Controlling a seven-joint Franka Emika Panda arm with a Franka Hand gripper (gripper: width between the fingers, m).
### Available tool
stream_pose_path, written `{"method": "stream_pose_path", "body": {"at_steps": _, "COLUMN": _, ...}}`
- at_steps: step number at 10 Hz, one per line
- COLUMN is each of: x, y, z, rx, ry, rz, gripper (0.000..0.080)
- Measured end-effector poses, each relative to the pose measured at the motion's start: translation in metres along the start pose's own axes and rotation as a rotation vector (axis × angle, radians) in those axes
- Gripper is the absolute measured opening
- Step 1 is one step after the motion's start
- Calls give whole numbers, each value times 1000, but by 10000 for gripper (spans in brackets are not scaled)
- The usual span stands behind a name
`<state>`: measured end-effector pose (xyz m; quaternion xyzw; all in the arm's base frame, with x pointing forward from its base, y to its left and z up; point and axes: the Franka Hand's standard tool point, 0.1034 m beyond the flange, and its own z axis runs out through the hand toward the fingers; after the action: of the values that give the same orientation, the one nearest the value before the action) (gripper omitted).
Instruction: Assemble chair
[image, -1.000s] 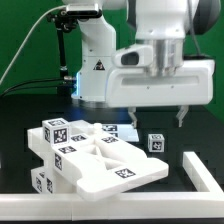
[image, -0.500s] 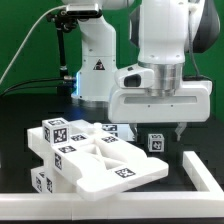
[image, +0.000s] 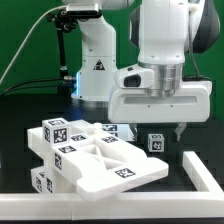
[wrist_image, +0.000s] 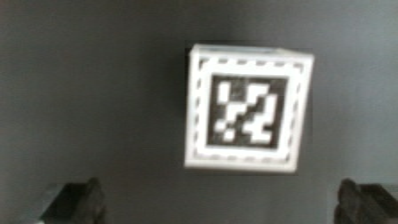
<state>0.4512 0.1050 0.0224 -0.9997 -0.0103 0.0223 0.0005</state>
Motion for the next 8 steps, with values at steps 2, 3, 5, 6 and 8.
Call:
{"method": "stream_pose_path", "body": {"at_steps": 2, "x": -12, "y": -6, "z": 7, "rx": -5, "ry": 5, "rz": 7, "gripper": 648}}
{"method": "stream_pose_path", "body": {"at_steps": 3, "x": -10, "y": -4, "z": 6, "rx": -4, "ry": 8, "rz": 12, "gripper": 648}}
{"method": "stream_pose_path", "body": {"at_steps": 5, "x": -10, "y": -4, "z": 6, "rx": -4, "ry": 7, "rz": 13, "gripper": 513}}
{"method": "stream_pose_path", "body": {"at_steps": 6, "x": -10, "y": -4, "z": 6, "rx": -4, "ry": 7, "rz": 13, "gripper": 374}}
{"method": "stream_pose_path", "body": {"at_steps": 8, "x": -10, "y": -4, "z": 6, "rx": -4, "ry": 8, "rz": 13, "gripper": 281}}
